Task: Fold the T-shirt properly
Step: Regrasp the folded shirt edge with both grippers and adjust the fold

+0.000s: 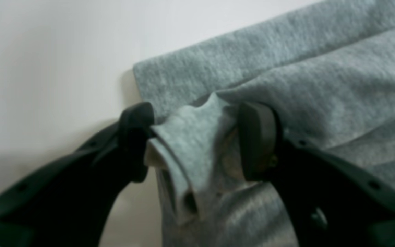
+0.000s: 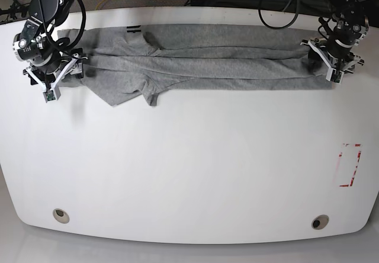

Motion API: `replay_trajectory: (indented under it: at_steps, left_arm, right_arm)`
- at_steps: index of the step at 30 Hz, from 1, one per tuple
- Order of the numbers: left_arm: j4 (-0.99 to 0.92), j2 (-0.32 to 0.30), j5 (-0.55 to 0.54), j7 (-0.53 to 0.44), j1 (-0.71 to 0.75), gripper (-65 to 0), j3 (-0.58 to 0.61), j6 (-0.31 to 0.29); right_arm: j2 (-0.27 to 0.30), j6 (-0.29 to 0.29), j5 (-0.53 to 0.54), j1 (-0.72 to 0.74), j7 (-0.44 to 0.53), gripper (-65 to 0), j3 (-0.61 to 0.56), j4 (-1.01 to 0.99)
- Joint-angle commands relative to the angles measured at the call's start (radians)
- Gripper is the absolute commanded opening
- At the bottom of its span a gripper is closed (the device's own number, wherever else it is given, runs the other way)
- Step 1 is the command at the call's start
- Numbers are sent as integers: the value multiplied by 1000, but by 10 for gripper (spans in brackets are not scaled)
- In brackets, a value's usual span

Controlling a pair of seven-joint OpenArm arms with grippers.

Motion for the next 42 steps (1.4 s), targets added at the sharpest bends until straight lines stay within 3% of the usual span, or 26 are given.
replay_trajectory:
  at_steps: [1,8,15,26,29,32,35,42]
  left_arm:
    - [68,-11,-15,-25,-2,-325,-3,5]
    - [183,24,-38,-25,-4,-346,0,5]
    - [195,58,-33,-25,-33,-346,29,5]
    - [29,66,-33,-25,-21,-346,54,5]
    - [-7,56,-33,-25,-19,-354,54,5]
    - [-20,32,-33,-25,-16,-379,57,5]
    - [-37,30,-33,-25,-16,-388,57,5]
    - [-46,30,-33,-25,-22,-388,59,5]
  right_arm:
    - [9,-1,66,30,14,-170,4,16]
    - [-13,-1,93,107,-19,-179,-62,1]
    - [-36,-1,93,204,-23,-197,-135,-172]
    - [-37,-1,93,273,72,-339,-148,-421]
    - [-36,-1,103,285,73,-438,-148,-419]
    - [-36,-1,101,271,72,-634,-139,-349]
    - [-36,-1,104,244,64,-650,-139,-277]
    - [-43,-1,104,192,-105,-650,-57,-37]
